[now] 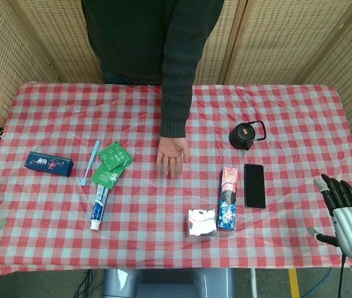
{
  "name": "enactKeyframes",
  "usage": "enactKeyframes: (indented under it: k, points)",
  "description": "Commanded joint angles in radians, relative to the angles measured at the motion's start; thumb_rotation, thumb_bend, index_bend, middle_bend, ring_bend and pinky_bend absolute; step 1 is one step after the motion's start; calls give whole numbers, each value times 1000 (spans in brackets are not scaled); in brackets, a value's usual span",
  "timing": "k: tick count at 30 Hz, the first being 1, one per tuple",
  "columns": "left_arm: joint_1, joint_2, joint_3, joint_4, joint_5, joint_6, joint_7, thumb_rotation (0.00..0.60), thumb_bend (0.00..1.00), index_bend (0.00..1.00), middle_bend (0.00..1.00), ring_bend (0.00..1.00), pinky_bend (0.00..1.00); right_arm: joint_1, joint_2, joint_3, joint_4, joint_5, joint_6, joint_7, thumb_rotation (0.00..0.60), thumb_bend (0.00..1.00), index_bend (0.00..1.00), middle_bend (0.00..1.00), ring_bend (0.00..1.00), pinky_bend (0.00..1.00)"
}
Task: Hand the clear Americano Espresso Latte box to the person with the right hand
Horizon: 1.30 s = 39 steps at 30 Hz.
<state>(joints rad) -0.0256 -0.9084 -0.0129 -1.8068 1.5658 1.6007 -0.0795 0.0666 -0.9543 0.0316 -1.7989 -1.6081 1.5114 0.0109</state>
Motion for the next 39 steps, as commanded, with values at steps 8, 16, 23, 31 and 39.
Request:
enactKeyframes:
  k: [8,16,23,31,39]
  points:
    - [-3,-5,-7,-3,-13,-11,17,600,0,0,0,0,0,51,3,-22,-17,-28,-104,-28,600,0,0,0,0,0]
    - [-20,-11,-24,-9,-59,-51,35,600,0,0,0,0,0,244,54,-33,-94,-104,-391,90,600,0,0,0,0,0]
    - [-47,-23,-44,-11,-123,-106,70,600,0,0,0,0,0,416,-15,14,-163,-41,-630,103,600,0,0,0,0,0]
    - [-78,-35,-71,2,-207,-169,94,600,0,0,0,0,0,557,-150,69,-197,186,-822,-131,600,0,0,0,0,0]
    - [-89,-36,-80,9,-236,-193,94,600,0,0,0,0,0,615,-292,75,-144,350,-787,-316,600,0,27,24,31,96]
